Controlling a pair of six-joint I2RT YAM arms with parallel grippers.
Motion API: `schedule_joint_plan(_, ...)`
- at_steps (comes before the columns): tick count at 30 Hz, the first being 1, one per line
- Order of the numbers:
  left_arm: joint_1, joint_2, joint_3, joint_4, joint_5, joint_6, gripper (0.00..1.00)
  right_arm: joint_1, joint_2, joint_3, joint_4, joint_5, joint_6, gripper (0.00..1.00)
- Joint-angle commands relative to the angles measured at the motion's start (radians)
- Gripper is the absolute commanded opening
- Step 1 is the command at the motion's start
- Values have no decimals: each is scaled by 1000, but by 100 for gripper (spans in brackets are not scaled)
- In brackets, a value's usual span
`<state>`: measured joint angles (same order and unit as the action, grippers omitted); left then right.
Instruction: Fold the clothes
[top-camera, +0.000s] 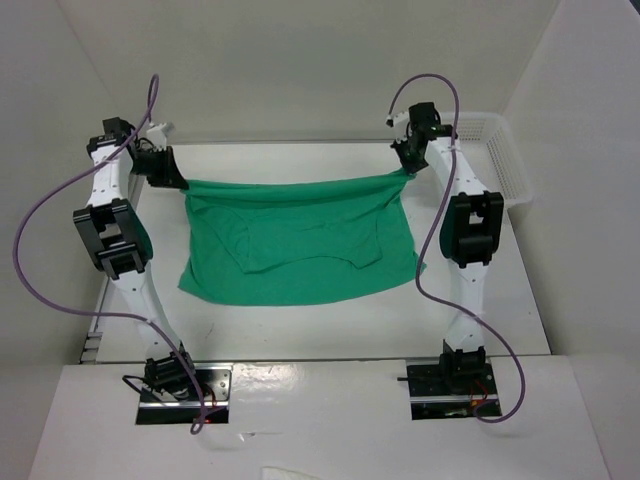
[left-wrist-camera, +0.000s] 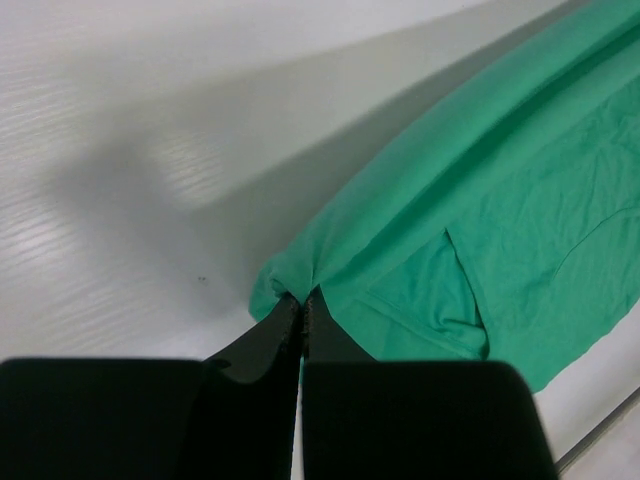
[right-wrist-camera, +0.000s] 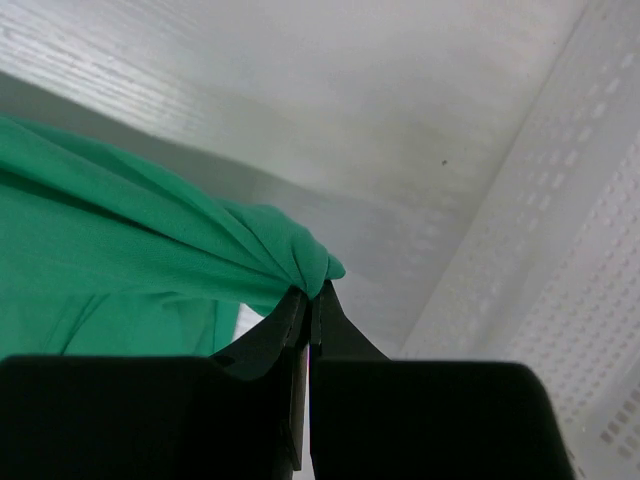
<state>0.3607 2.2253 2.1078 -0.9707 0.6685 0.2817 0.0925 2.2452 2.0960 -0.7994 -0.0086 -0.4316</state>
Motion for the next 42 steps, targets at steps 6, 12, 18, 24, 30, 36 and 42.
schedule_joint_plan(6,-32,140,200,-68,8,-22,0,16,229,318,-67,32,19,0)
schedule_joint_plan(12,-32,308,463,-219,28,-22,3,38,344,492,-90,61,28,0)
schedule_joint_plan(18,-32,335,483,-197,63,-27,70,38,398,571,-69,61,91,51)
schedule_joint_plan(24,-22,334,551,-197,43,-36,100,47,318,572,-58,94,122,83)
schedule_joint_plan(30,-3,220,459,-197,12,-81,100,47,185,467,-58,85,122,86)
schedule_joint_plan(36,-3,211,338,-206,10,-90,100,36,165,423,-127,4,122,82)
schedule_joint_plan(42,-3,267,324,-206,0,-111,100,26,174,423,-146,-36,122,82)
